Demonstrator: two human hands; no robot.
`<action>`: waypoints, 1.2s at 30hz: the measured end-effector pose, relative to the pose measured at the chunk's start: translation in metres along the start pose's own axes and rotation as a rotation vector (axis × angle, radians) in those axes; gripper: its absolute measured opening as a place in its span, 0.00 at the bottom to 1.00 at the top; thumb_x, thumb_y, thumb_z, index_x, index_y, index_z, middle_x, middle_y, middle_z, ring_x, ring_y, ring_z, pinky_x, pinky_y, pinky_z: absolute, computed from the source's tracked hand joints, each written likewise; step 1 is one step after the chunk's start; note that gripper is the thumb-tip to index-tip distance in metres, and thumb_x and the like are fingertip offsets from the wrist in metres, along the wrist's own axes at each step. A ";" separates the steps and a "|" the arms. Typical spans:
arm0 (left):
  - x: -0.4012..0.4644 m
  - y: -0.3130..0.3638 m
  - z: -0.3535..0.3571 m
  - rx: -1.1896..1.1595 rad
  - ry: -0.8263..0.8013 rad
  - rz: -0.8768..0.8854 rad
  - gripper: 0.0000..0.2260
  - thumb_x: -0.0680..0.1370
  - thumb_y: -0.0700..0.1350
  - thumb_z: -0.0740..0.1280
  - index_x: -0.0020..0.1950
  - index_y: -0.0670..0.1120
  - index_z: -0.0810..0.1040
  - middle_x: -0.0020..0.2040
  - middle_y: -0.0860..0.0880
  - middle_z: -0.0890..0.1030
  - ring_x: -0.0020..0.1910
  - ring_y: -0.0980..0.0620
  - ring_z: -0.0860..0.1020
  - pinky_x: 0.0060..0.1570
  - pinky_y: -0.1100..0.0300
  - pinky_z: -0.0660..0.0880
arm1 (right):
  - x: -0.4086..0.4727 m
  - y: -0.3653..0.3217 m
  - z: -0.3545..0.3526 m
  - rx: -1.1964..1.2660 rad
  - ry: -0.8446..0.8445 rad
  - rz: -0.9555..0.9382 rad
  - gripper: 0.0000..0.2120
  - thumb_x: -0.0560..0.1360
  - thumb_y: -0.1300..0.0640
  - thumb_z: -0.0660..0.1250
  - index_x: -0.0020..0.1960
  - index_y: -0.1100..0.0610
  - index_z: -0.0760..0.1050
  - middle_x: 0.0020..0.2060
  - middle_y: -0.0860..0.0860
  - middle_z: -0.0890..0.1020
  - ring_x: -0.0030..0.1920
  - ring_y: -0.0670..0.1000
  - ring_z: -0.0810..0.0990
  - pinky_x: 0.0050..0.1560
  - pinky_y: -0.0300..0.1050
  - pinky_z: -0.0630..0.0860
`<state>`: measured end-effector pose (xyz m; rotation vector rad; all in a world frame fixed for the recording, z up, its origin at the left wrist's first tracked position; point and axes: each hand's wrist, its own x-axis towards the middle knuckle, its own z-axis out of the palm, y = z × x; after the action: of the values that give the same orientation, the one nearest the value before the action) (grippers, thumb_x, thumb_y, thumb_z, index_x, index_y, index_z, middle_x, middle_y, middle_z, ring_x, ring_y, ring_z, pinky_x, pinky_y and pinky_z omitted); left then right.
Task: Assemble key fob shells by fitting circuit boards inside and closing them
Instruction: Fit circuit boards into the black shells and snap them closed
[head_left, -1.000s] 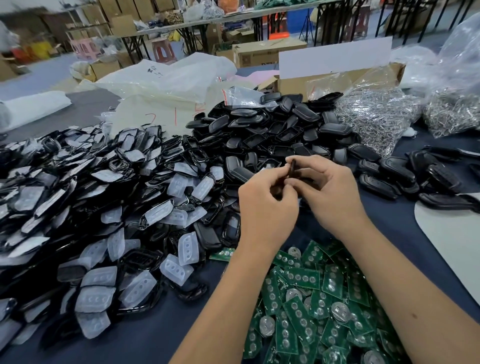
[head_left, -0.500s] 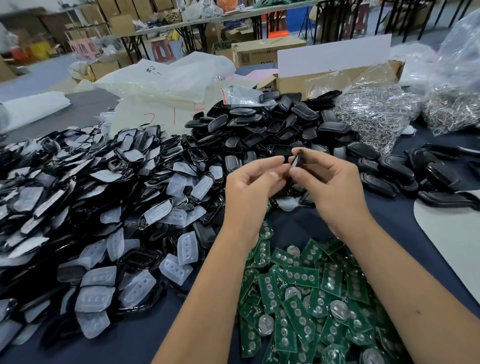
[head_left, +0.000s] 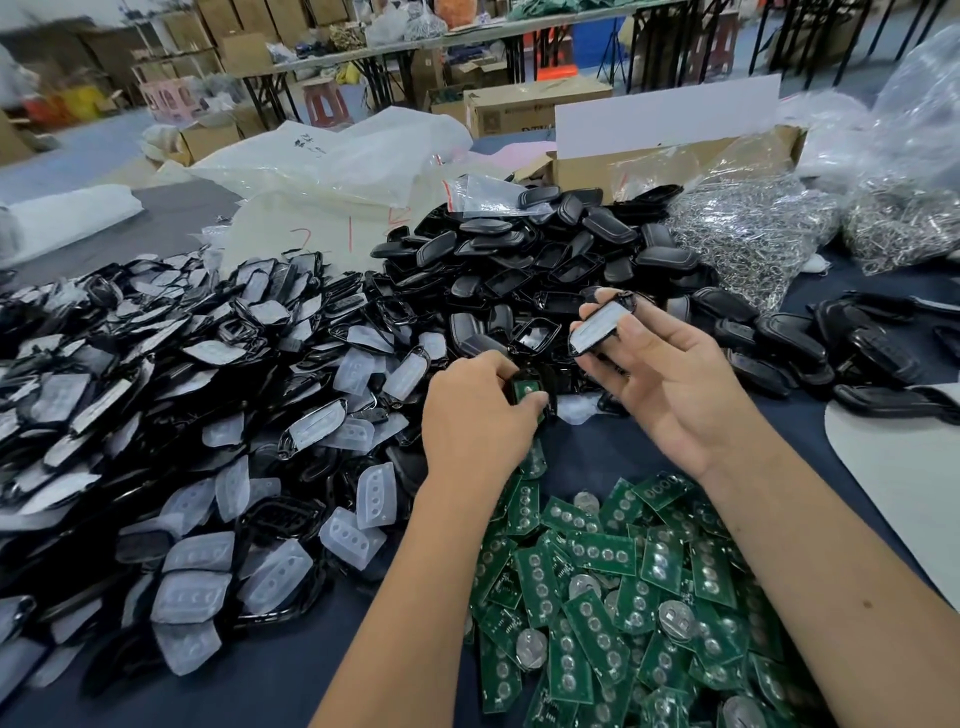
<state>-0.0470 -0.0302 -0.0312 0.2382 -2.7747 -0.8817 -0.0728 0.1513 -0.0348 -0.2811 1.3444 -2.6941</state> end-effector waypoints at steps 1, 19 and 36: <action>0.000 -0.001 0.000 -0.064 0.003 -0.006 0.12 0.73 0.56 0.77 0.52 0.55 0.80 0.47 0.57 0.80 0.47 0.54 0.78 0.47 0.55 0.76 | 0.000 0.000 0.000 0.005 -0.012 0.010 0.14 0.78 0.59 0.66 0.63 0.58 0.80 0.57 0.54 0.86 0.59 0.53 0.84 0.57 0.47 0.82; -0.001 0.009 -0.007 -1.033 -0.194 -0.273 0.11 0.83 0.34 0.65 0.56 0.48 0.83 0.55 0.39 0.81 0.30 0.49 0.80 0.26 0.64 0.73 | 0.000 0.003 -0.002 -0.051 -0.102 0.077 0.18 0.78 0.61 0.66 0.67 0.62 0.78 0.59 0.57 0.85 0.55 0.51 0.86 0.57 0.45 0.82; -0.004 0.009 -0.002 -0.687 -0.087 -0.054 0.08 0.79 0.45 0.72 0.39 0.50 0.85 0.34 0.54 0.84 0.28 0.48 0.84 0.30 0.57 0.79 | -0.001 0.020 -0.002 -0.711 0.170 -0.205 0.07 0.76 0.60 0.77 0.54 0.53 0.85 0.36 0.47 0.85 0.32 0.48 0.82 0.30 0.37 0.74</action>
<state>-0.0435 -0.0227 -0.0251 0.1535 -2.3568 -1.8113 -0.0714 0.1410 -0.0517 -0.2589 2.4119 -2.3085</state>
